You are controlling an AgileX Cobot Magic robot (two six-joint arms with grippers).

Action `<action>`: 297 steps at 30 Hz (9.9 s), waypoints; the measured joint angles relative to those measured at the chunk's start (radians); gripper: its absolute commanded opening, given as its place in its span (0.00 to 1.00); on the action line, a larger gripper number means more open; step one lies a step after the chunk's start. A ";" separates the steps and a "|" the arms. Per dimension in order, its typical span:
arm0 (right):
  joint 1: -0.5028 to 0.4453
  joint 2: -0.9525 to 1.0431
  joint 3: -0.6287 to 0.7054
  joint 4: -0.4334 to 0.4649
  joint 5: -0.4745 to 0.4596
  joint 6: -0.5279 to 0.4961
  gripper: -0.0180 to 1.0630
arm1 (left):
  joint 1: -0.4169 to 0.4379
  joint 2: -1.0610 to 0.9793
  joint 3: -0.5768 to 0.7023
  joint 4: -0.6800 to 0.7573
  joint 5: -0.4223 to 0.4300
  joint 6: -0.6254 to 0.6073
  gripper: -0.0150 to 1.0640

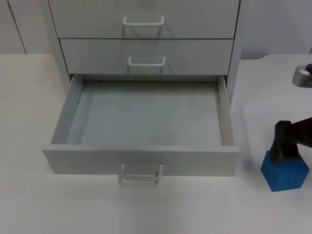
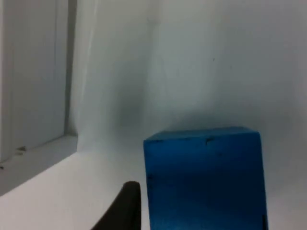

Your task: Open the drawer with the left hand, place the block into the drawer with the right hand, then close the drawer with the left hand.

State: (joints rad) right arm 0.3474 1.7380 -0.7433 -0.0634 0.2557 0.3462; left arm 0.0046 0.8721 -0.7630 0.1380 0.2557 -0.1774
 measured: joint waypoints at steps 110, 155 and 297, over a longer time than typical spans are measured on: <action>0.392 0.024 -0.554 0.063 0.091 -0.551 0.02 | 0.000 0.000 0.000 0.053 0.000 0.002 0.99; 0.349 0.469 -0.746 0.094 -0.035 -0.568 0.02 | 0.000 0.000 0.000 0.057 0.000 0.002 0.99; -0.321 -0.640 -0.340 -0.089 0.375 -0.235 0.99 | -0.048 0.017 0.000 0.061 0.005 0.002 0.99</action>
State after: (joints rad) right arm 0.0261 1.0977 -1.0831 -0.1520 0.6303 0.1115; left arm -0.0433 0.8895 -0.7630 0.1989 0.2603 -0.1757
